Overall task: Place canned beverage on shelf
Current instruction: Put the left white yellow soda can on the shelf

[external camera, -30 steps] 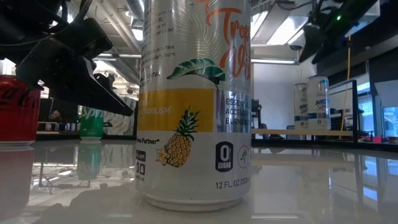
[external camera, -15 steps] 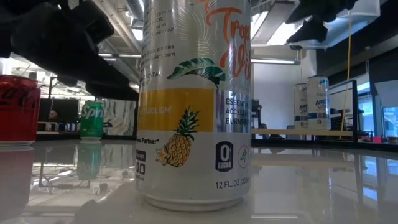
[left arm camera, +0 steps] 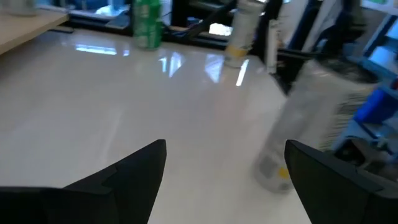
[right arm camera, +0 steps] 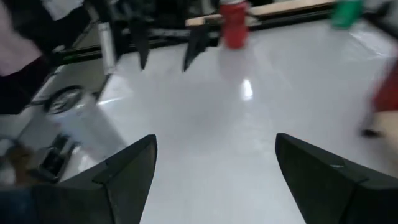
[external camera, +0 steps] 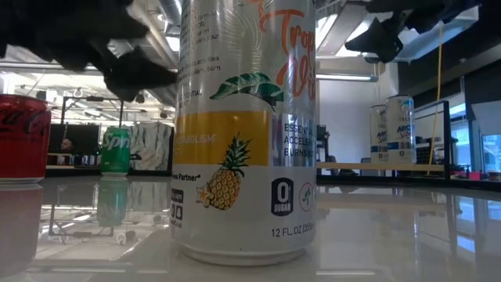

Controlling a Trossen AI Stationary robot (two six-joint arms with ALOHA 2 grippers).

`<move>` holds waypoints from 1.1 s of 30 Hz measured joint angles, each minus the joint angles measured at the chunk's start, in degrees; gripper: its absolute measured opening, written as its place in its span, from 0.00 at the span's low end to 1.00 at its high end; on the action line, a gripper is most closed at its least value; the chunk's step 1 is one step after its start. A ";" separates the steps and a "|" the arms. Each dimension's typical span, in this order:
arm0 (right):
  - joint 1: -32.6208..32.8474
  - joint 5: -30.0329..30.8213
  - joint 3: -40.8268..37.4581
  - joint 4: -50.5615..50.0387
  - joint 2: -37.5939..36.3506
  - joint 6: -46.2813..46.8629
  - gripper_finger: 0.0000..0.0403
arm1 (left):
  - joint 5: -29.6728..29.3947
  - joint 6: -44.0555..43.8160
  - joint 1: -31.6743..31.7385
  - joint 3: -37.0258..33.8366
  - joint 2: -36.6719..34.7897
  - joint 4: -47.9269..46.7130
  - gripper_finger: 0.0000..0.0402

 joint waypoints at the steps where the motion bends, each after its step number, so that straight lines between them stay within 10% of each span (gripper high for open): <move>1: 1.54 0.53 -0.14 2.13 2.05 0.00 0.80 | 0.02 0.04 -0.63 0.85 0.71 0.00 0.79; 14: 15.93 7.23 0.12 29.35 32.14 -0.01 0.80 | 1.76 -11.67 -6.41 12.31 18.49 -0.77 0.79; 33: 16.45 3.76 13.49 31.60 52.50 1.50 0.80 | -8.85 -21.89 -11.97 26.65 35.15 -1.25 0.79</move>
